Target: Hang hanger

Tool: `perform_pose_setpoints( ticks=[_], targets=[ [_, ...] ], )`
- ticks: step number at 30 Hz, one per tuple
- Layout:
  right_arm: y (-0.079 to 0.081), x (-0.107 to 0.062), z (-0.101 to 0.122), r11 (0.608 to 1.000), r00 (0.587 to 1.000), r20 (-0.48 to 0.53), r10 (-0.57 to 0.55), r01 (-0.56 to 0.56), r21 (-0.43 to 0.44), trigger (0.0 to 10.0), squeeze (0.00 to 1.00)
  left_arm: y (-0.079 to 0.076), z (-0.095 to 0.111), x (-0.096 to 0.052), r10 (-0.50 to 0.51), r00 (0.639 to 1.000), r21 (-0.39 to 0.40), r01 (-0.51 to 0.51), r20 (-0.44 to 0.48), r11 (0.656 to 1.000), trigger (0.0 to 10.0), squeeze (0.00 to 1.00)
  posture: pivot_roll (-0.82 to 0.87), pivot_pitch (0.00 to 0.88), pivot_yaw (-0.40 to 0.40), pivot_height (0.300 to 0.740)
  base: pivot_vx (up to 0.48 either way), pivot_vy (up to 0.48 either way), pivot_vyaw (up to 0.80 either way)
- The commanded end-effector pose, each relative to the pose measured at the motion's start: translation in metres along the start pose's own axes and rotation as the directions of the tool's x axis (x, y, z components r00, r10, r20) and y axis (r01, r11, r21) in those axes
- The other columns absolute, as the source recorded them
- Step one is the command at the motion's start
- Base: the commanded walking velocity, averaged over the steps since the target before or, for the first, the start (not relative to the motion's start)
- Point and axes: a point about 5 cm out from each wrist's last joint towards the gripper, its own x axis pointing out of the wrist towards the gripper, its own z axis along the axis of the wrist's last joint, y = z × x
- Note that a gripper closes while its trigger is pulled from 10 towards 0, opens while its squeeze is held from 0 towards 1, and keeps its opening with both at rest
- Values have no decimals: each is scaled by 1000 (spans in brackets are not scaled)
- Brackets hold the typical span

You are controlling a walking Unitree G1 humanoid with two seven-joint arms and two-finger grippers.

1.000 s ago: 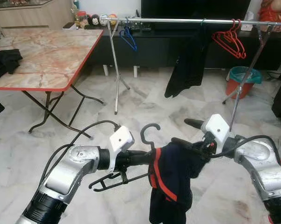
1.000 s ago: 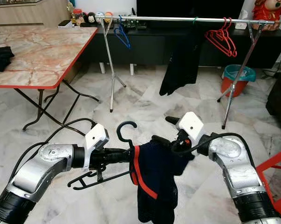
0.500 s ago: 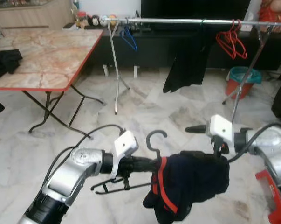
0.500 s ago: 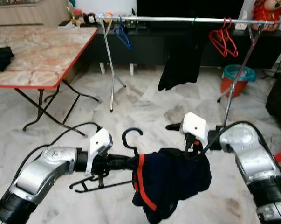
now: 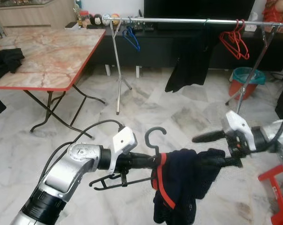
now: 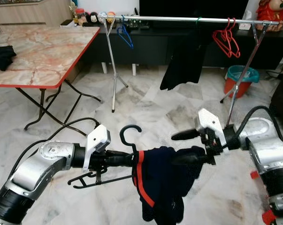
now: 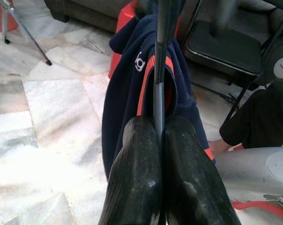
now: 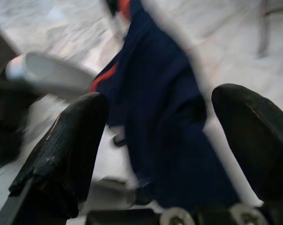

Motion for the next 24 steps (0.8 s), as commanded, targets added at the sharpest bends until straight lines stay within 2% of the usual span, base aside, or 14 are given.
perform_pose_setpoints(
  ticks=[1, 8, 12, 14, 21, 22, 23, 24],
  targets=[
    [3, 2, -2, 999, 998, -32, 45, -45, -6, 10000, 0, 2, 5, -3, 10, 1000, 31, -11, 9, 999, 10000, 0, -58, 0, 14, 740, 0, 0, 0],
    [-3, 2, -10, 1000, 997, -77, 27, -27, -2, 10000, 0, 2, 7, -4, 13, 1000, 35, -13, 11, 999, 10000, 0, -50, 0, 13, 740, 0, 0, 0],
    [-10, 3, -21, 999, 989, -144, -39, 34, -33, 10000, 0, 1, 7, -3, 23, 1000, 38, -23, 11, 999, 10000, 0, -47, 0, 11, 740, 0, 0, 0],
    [-12, 6, -22, 997, 990, -123, -68, 65, -34, 10000, 0, 0, 7, -2, 24, 1000, 38, -24, 12, 999, 10000, 0, -44, 0, 9, 740, 0, 0, 0],
    [-7, 11, -26, 1000, 993, -116, 1, -2, -15, 10000, 0, -1, 7, -1, 27, 1000, 40, -27, 11, 999, 10000, 0, -43, 0, 7, 740, 0, 0, 0],
    [-7, 13, -29, 1000, 993, -120, 5, -7, -22, 8471, 0, -1, 7, -1, 27, 1000, 40, -27, 11, 999, 10000, 0, -42, 0, 7, 740, 0, 0, 0],
    [-7, 14, -29, 1000, 992, -122, 6, -9, -24, 8471, 0, -1, 7, -1, 26, 1000, 40, -27, 11, 999, 10000, 0, -42, 0, 7, 740, 0, 0, 0],
    [-7, 15, -31, 1000, 992, -128, 6, -10, -28, 3961, 0, -1, 7, -1, 25, 1000, 41, -26, 11, 999, 10000, 0, -41, 0, 6, 740, 0, 0, 0]
  ],
)
